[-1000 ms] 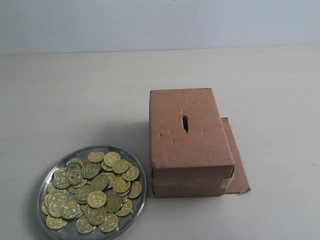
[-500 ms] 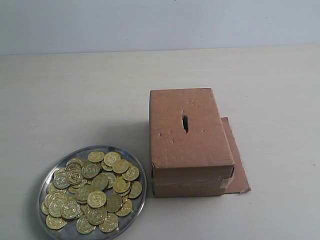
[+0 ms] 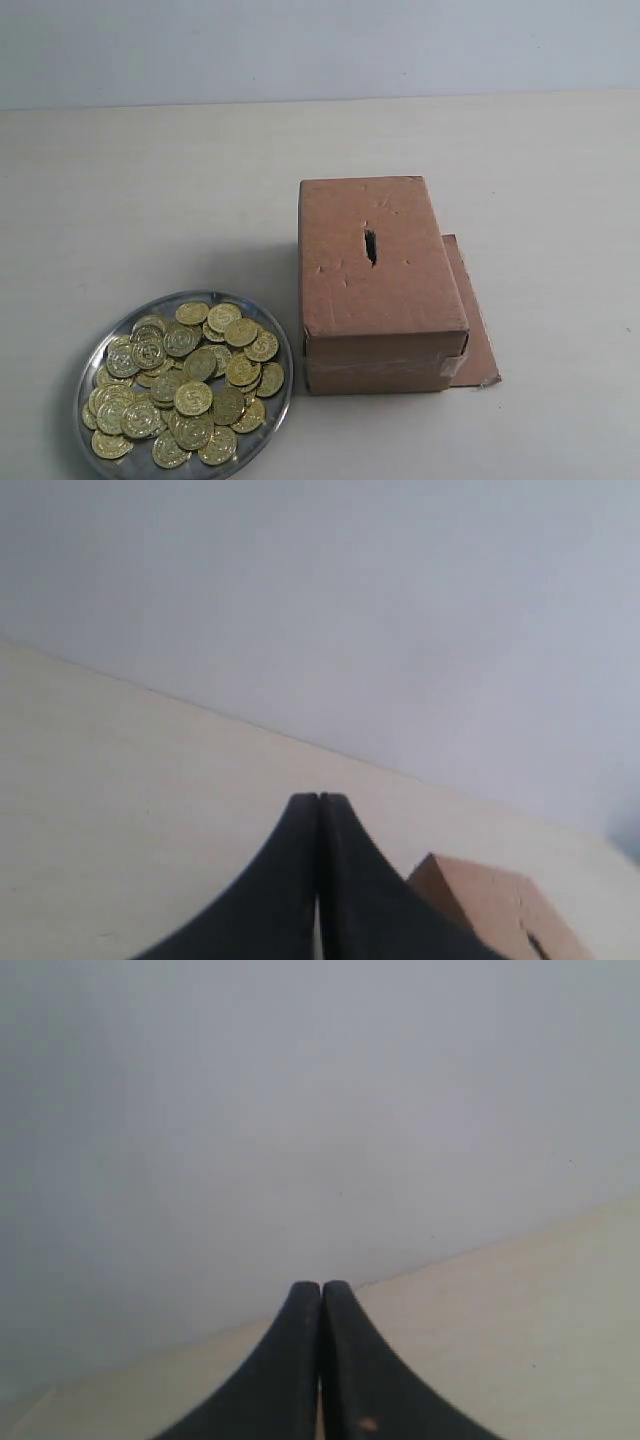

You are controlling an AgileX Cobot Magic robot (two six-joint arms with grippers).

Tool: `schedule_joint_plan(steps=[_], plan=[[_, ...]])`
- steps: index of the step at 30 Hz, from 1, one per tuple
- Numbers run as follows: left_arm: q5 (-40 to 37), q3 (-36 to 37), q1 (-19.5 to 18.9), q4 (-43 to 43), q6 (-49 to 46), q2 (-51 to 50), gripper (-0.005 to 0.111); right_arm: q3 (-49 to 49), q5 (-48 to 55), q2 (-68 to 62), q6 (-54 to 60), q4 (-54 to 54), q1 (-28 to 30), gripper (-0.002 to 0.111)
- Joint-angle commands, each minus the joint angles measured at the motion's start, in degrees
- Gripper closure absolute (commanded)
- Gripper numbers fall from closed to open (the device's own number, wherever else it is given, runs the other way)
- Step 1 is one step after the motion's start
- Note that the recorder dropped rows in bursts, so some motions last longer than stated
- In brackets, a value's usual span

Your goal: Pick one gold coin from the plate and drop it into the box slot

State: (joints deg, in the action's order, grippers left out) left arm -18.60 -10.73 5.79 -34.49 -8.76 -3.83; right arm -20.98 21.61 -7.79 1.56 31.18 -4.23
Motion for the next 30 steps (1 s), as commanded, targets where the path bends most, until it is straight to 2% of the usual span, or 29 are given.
schedule_joint_plan(steps=[1,5,8,11,16,20,23,27,30], plan=[[-12.38,-9.03,2.81,-4.29,-24.02,-10.83,0.107,-9.49,14.70,-13.93,12.19,-0.27,0.22,0.108],[-20.62,-14.38,3.48,-7.89,-43.66,-24.61,0.107,-14.40,25.48,-28.21,20.61,-0.27,0.22,0.108],[-22.11,-17.19,4.33,-13.93,-54.92,-35.22,0.107,-15.19,26.76,-35.90,22.64,0.27,0.22,0.108],[-22.44,-20.04,7.79,-17.10,-66.54,-47.06,0.107,-15.49,26.21,-43.79,25.94,2.38,0.22,0.108],[-22.10,-23.38,17.43,-12.95,-85.50,-64.55,0.107,-15.49,26.33,-53.63,34.88,9.18,-2.51,0.108],[-20.45,-25.22,24.85,-6.37,-94.37,-76.87,0.107,-15.49,25.88,-58.35,35.44,9.04,-8.14,0.108],[-17.25,-25.44,28.49,0.28,-94.34,-80.96,0.098,-15.49,25.43,-58.22,35.75,8.82,-9.77,0.108],[-13.16,-25.44,30.86,6.14,-94.61,-82.72,0.079,-15.49,25.31,-57.47,35.75,8.82,-9.77,0.108],[-10.76,-25.44,30.90,12.26,-96.77,-83.06,0.071,-15.49,25.31,-57.22,35.75,8.97,-9.77,0.108]])
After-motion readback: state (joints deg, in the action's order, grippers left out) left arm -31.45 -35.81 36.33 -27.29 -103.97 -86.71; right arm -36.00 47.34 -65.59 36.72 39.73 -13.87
